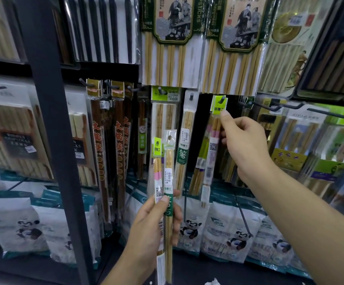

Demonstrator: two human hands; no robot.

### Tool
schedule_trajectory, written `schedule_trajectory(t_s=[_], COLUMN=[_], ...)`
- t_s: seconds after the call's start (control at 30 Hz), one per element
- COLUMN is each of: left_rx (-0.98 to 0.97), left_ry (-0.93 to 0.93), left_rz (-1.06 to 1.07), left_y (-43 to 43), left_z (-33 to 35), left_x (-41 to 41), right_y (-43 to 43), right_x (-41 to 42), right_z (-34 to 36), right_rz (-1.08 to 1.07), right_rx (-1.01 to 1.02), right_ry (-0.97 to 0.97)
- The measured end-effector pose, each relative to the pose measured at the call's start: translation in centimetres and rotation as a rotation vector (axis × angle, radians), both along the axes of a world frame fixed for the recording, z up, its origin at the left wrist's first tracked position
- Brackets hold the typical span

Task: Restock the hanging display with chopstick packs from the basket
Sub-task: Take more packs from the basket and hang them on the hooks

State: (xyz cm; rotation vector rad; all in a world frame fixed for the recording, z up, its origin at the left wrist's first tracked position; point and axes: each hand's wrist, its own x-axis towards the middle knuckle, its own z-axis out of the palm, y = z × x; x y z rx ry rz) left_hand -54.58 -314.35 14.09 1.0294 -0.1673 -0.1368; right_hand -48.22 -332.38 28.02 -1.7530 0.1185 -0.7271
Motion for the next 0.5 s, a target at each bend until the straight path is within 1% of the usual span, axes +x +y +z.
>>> schedule_trajectory(t_s=[0.07, 0.1, 0.17, 0.23, 0.3, 0.5], left_rx=[0.007, 0.013, 0.03, 0.054, 0.069, 0.05], left_ry=[-0.002, -0.007, -0.021, -0.031, -0.035, -0.058], left_rz=[-0.001, 0.002, 0.012, 0.022, 0.03, 0.052], left_y=[0.0, -0.1, -0.3, -0.5, -0.7, -0.6], left_z=[0.0, 0.0, 0.0, 0.0, -0.1, -0.2], left_x=[0.0, 0.1, 0.1, 0.1, 0.1, 0.3], right_y=[0.1, 0.3, 1.0, 2.3, 3.4, 4.5], right_x=[-0.7, -1.0, -2.0, -2.9, -3.1, -2.6], right_z=[-0.4, -0.7, -1.5, -2.3, -3.1, -2.5], right_rz=[-0.036, -0.013, 0.13, 0.278, 0.353, 0.375], right_rx=[-0.031, -0.049, -0.074, -0.17, -0.252, -0.243], right_ry=[0.009, 0.024, 0.071, 0.131, 0.147, 0.095])
